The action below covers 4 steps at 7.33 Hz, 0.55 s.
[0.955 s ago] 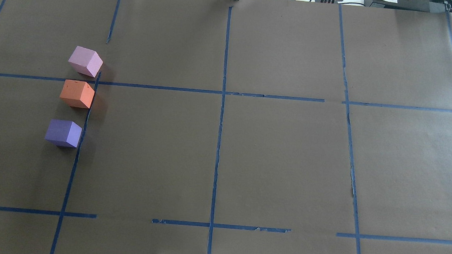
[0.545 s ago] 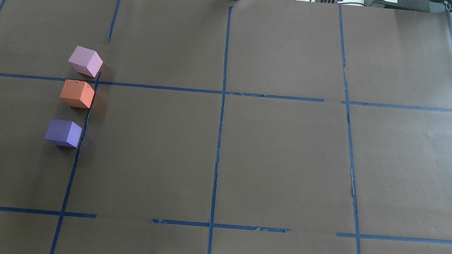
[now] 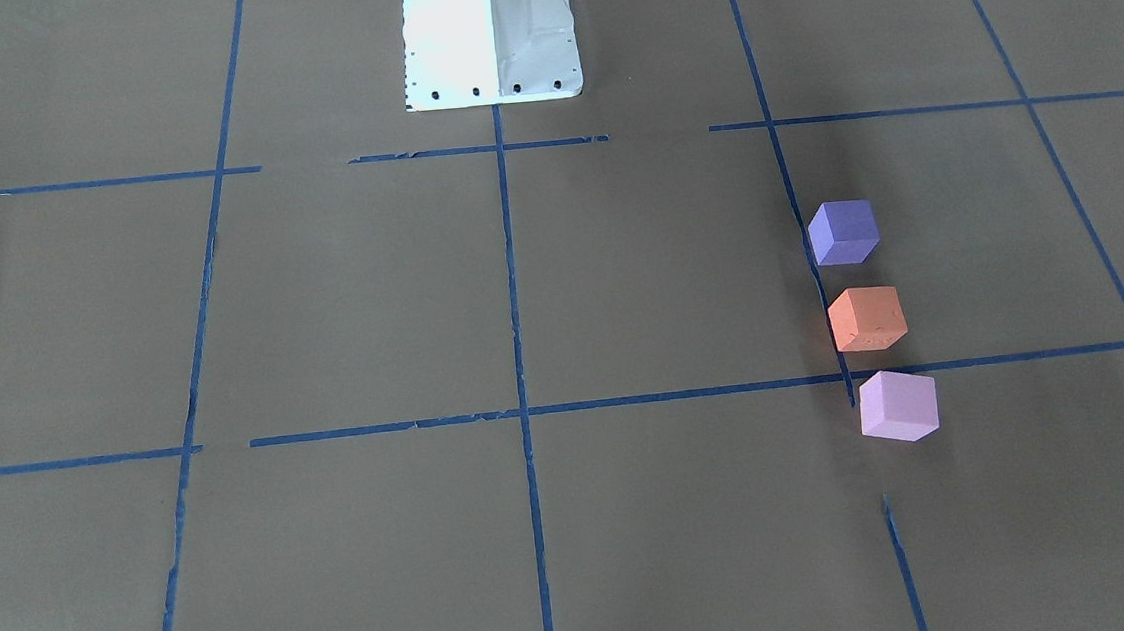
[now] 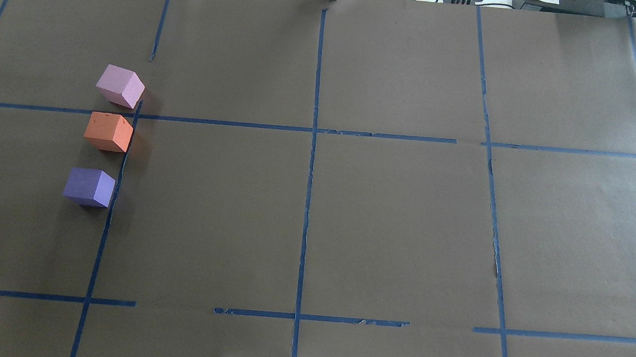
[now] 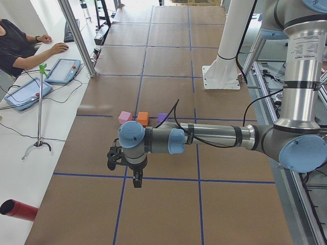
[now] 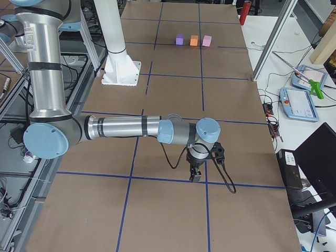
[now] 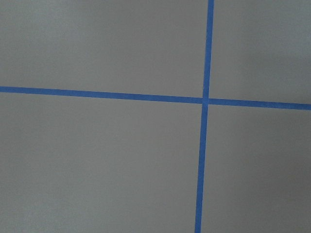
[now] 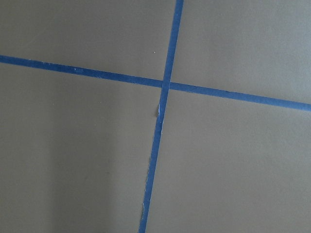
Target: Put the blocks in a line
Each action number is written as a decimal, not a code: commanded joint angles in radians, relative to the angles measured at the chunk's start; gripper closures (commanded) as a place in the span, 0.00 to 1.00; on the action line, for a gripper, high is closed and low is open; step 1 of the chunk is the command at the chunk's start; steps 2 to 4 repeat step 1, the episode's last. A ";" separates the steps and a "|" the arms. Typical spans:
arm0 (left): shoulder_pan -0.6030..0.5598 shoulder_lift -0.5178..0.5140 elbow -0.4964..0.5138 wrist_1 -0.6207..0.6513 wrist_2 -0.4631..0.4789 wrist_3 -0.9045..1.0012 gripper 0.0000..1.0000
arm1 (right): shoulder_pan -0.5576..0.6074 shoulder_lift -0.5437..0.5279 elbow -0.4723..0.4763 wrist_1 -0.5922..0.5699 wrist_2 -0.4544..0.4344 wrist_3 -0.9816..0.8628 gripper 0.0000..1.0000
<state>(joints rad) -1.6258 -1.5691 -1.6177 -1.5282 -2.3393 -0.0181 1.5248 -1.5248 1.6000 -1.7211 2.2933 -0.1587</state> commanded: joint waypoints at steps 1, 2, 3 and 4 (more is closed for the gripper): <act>0.000 0.000 -0.001 0.000 0.000 0.001 0.00 | 0.000 0.000 0.000 0.000 0.000 0.001 0.00; 0.000 0.000 -0.001 0.000 0.000 0.001 0.00 | 0.000 0.000 0.000 0.000 0.000 0.001 0.00; 0.000 0.000 -0.001 0.000 0.000 0.001 0.00 | 0.000 0.000 0.000 0.000 0.000 0.001 0.00; 0.000 0.000 -0.001 0.000 0.000 0.001 0.00 | 0.000 0.000 0.000 0.000 0.000 0.001 0.00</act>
